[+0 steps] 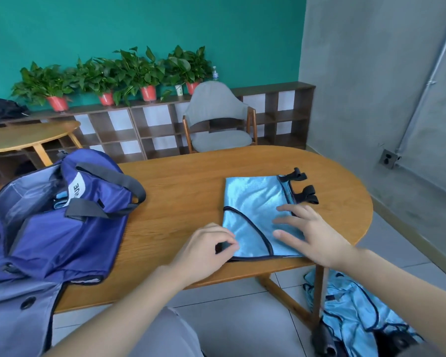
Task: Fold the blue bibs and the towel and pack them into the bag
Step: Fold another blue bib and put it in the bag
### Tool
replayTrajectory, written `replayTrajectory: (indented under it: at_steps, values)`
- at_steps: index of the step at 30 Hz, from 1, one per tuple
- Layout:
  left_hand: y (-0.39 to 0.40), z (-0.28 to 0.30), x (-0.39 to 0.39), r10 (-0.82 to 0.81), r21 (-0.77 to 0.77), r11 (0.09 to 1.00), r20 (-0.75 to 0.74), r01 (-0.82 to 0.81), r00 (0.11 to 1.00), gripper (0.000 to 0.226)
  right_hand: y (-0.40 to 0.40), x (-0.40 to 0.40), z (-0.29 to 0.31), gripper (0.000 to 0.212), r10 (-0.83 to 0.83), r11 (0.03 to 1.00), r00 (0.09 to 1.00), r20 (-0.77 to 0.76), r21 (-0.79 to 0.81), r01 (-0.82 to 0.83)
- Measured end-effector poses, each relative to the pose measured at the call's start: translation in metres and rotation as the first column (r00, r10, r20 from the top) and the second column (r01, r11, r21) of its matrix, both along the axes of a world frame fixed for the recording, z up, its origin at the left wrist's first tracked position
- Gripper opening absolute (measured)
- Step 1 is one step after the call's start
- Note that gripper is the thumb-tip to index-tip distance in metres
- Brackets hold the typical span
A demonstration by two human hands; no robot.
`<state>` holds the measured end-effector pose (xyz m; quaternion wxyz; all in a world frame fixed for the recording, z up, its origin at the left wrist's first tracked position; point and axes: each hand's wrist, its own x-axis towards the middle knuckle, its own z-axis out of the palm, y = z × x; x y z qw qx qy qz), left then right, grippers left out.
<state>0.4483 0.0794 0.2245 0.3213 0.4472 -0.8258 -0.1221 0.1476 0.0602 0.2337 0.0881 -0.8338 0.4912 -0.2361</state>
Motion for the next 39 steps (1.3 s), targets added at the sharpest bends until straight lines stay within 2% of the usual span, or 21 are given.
replayTrajectory:
  at_steps: [3, 7, 11, 15, 17, 19, 22, 24, 26, 30, 34, 36, 39]
  values:
    - [0.013, -0.007, 0.003, -0.037, 0.003, 0.999, -0.025, 0.037, 0.999, 0.007, 0.025, -0.013, -0.01, 0.056, 0.06, 0.998, 0.993, 0.097, -0.018, -0.059]
    - [0.02, -0.007, 0.004, 0.007, -0.001, 1.0, -0.015, -0.007, 1.0, 0.011, 0.042, -0.023, -0.025, 0.064, 0.028, 1.0, 0.977, 0.211, 0.006, -0.03]
    - [0.031, -0.003, 0.004, 0.089, 0.067, 0.994, 0.01, -0.089, 0.996, 0.033, 0.05, -0.021, -0.036, 0.056, 0.011, 0.998, 0.96, 0.278, -0.061, 0.006]
    - [0.046, 0.0, 0.003, 0.142, 0.082, 0.985, 0.124, -0.153, 0.982, 0.06, 0.057, -0.019, -0.043, 0.038, -0.009, 0.994, 0.958, 0.287, -0.103, 0.041]
    - [0.054, -0.003, 0.002, 0.138, 0.015, 0.99, 0.159, -0.142, 0.978, 0.059, 0.062, -0.016, -0.046, 0.029, -0.005, 0.987, 0.966, 0.258, -0.154, 0.046]
    - [0.059, -0.011, 0.004, 0.123, -0.066, 0.991, 0.133, -0.115, 0.983, 0.044, 0.068, -0.015, -0.042, 0.028, 0.0, 0.988, 0.98, 0.201, -0.154, 0.031]
    - [0.066, -0.014, 0.003, 0.106, -0.115, 0.988, 0.048, -0.1, 0.993, 0.018, 0.08, -0.013, -0.024, 0.039, 0.006, 0.998, 0.99, 0.14, -0.058, 0.002]
    - [0.073, -0.012, 0.002, 0.142, -0.125, 0.982, -0.015, -0.143, 0.99, 0.021, 0.088, -0.013, -0.006, 0.045, 0.008, 1.0, 0.984, 0.178, 0.022, -0.012]
    - [0.079, -0.003, 0.0, 0.175, -0.121, 0.975, -0.102, -0.186, 0.979, 0.018, 0.091, -0.015, 0.011, 0.038, 0.009, 0.997, 0.964, 0.267, 0.076, -0.031]
    - [0.073, 0.027, -0.008, 0.146, -0.091, 0.98, -0.263, -0.175, 0.954, 0.003, 0.081, -0.014, 0.047, 0.027, -0.035, 0.997, 0.943, 0.33, 0.08, 0.009]
    - [0.041, 0.052, -0.018, 0.18, -0.088, 0.972, -0.324, -0.219, 0.929, 0.003, 0.046, -0.007, 0.076, 0.035, -0.11, 0.99, 0.93, 0.352, 0.118, 0.072]
    - [0.017, 0.058, -0.02, 0.186, -0.079, 0.972, -0.324, -0.223, 0.928, 0.006, 0.021, -0.007, 0.085, 0.032, -0.147, 0.971, 0.926, 0.348, 0.231, 0.068]
    - [-0.024, 0.055, -0.02, 0.191, -0.024, 0.977, -0.325, -0.21, 0.926, 0.015, -0.017, -0.01, 0.086, 0.016, -0.189, 0.889, 0.903, 0.387, 0.458, -0.01]
